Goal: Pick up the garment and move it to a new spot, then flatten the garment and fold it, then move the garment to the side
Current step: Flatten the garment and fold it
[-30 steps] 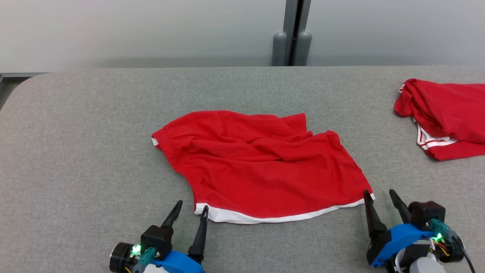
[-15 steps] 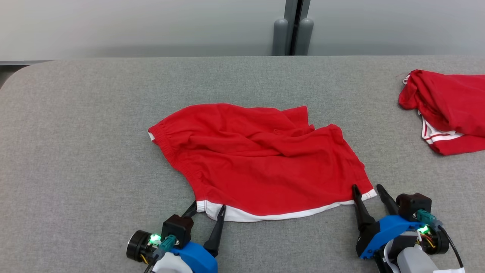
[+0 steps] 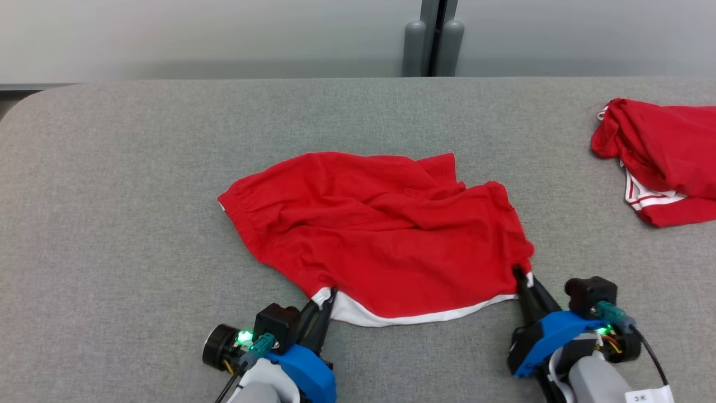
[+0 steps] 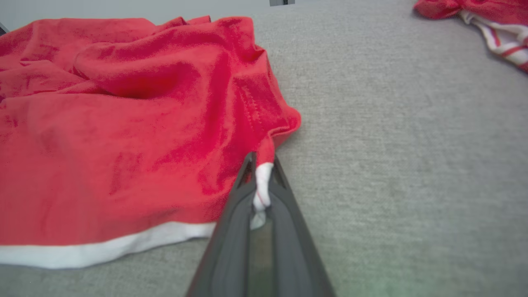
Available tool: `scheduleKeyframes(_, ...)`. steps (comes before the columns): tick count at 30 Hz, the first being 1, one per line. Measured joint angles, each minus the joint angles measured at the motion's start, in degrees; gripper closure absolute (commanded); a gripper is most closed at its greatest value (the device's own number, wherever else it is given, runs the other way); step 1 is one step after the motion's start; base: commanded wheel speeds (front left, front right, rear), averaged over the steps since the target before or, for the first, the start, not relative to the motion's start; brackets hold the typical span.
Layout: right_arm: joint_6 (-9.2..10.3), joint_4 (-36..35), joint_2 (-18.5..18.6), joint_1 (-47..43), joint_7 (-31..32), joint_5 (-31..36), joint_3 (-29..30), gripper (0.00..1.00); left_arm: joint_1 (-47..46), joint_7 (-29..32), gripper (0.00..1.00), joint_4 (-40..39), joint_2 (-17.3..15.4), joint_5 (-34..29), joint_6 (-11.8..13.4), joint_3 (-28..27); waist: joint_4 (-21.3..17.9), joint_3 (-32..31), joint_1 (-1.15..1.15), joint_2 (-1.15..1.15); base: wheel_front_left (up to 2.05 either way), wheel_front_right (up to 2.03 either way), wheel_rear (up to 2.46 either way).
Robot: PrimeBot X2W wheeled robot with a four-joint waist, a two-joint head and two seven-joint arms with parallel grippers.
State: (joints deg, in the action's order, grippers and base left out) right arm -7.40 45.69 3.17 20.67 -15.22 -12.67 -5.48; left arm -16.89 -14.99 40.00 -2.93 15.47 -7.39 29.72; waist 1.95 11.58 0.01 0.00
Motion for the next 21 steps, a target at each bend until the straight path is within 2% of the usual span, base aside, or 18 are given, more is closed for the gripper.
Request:
scheduleKeyframes(5,-0.08,-6.4,-0.5,-3.3,0.1,0.2,-3.0,1.00,0.4,0.0,1.00,-5.6,-1.1,0.6,0.0,1.1,-0.1,-1.3,0.00,0.00,0.00,0.00,0.00)
scheduleKeyframes(13,-0.08,-17.4,-0.4,-6.0,0.8,-1.4,-3.4,1.00,1.6,0.0,1.00,-16.1,-5.5,1.1,0.0,-0.6,-0.9,-3.2,0.00,0.00,0.00,0.00,0.00)
scheduleKeyframes(17,-0.08,-23.2,-0.3,-4.6,3.3,-4.5,-4.5,1.00,-0.9,0.1,1.00,-19.3,-6.7,1.6,0.0,-2.0,-1.3,-2.9,0.00,0.00,0.00,0.00,0.00)
scheduleKeyframes(21,-0.08,-26.5,-0.4,0.9,5.8,-6.7,-4.6,1.00,-7.0,1.4,1.00,-21.1,-8.8,2.0,0.0,-4.4,-1.8,-1.2,-0.01,0.00,0.00,0.00,0.00)
